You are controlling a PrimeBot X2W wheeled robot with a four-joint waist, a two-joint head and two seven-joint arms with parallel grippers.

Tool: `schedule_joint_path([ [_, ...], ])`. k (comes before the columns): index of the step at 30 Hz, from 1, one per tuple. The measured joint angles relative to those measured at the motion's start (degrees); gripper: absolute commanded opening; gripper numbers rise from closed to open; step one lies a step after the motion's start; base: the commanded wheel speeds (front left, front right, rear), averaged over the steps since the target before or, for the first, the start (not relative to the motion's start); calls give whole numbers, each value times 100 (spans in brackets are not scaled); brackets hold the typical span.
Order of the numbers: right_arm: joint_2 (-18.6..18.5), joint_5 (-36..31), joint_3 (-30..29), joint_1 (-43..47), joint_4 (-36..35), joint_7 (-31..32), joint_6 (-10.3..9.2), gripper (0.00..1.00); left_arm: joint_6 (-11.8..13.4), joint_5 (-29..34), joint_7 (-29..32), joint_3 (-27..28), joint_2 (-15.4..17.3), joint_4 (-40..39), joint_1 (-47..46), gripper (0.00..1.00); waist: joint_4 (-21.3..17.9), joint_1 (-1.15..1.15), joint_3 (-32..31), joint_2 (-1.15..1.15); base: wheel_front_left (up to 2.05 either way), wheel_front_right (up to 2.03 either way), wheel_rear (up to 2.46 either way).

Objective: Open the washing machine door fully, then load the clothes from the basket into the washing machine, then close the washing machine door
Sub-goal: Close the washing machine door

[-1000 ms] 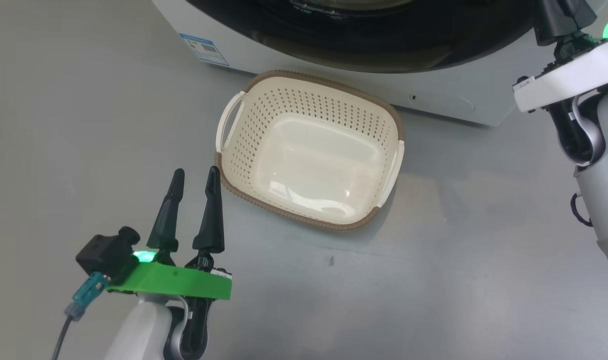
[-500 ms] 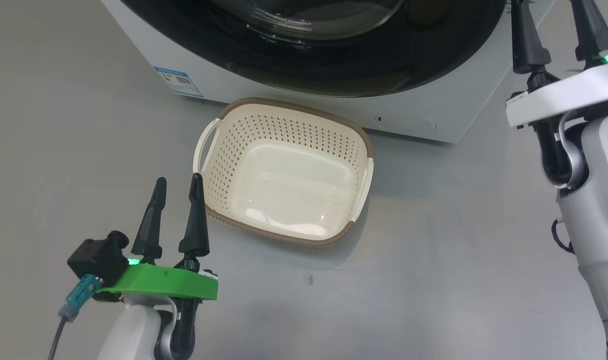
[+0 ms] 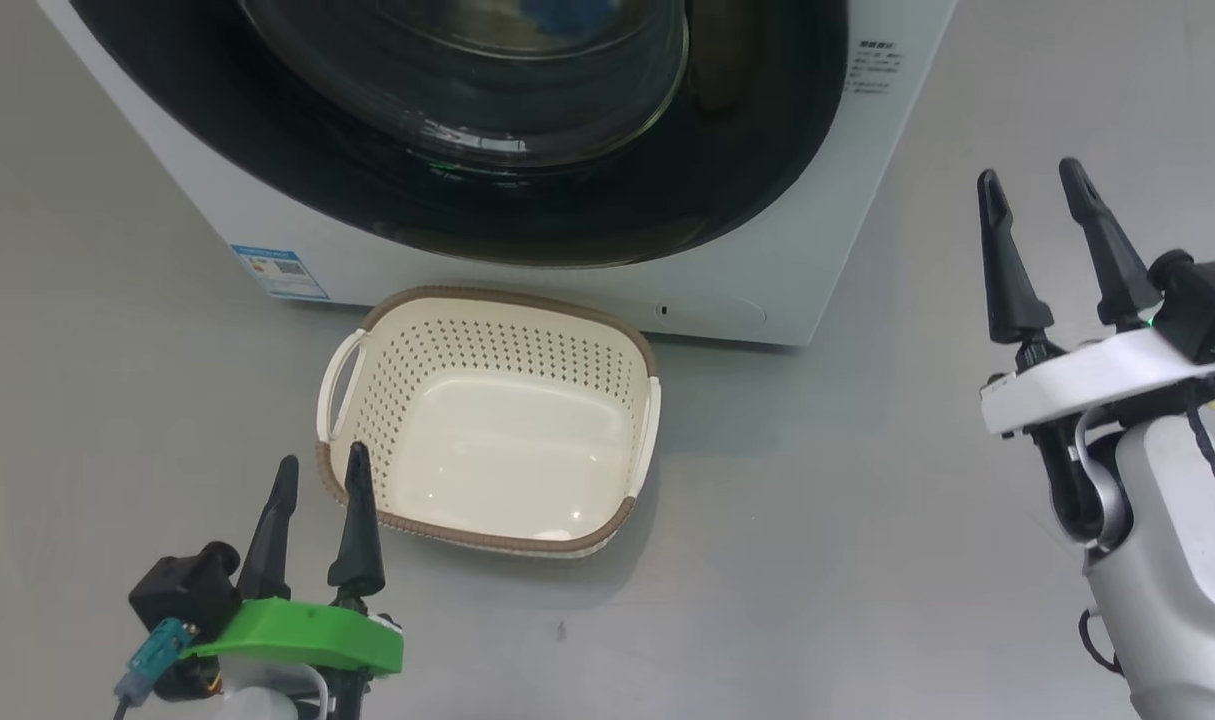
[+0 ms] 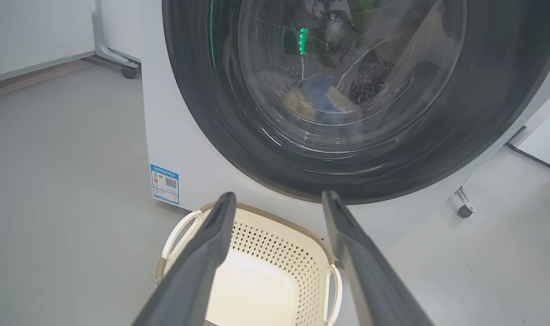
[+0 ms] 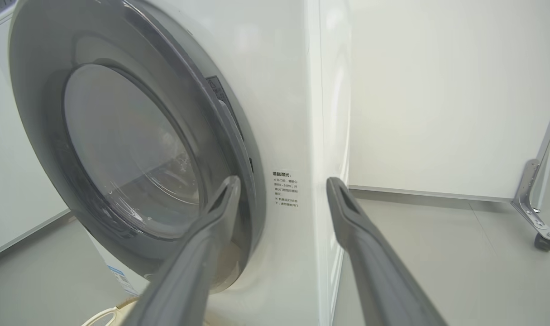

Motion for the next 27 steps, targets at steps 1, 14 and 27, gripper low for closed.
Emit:
schedule_joint_path([
  [1,9,-21,-46,115,-12,0,0,100,0,32,0,31,0,9,46,100,-51,0,-62,0,0,0,0],
  [14,158,-165,-620,1254,-192,0,0,100,10,511,-1,322,3,21,374,100,-605,0,-760,0,0,0,0],
  [27,326,-235,-916,2106,-319,1,0,100,11,754,0,476,7,-16,713,100,-824,0,-1245,0,0,0,0],
])
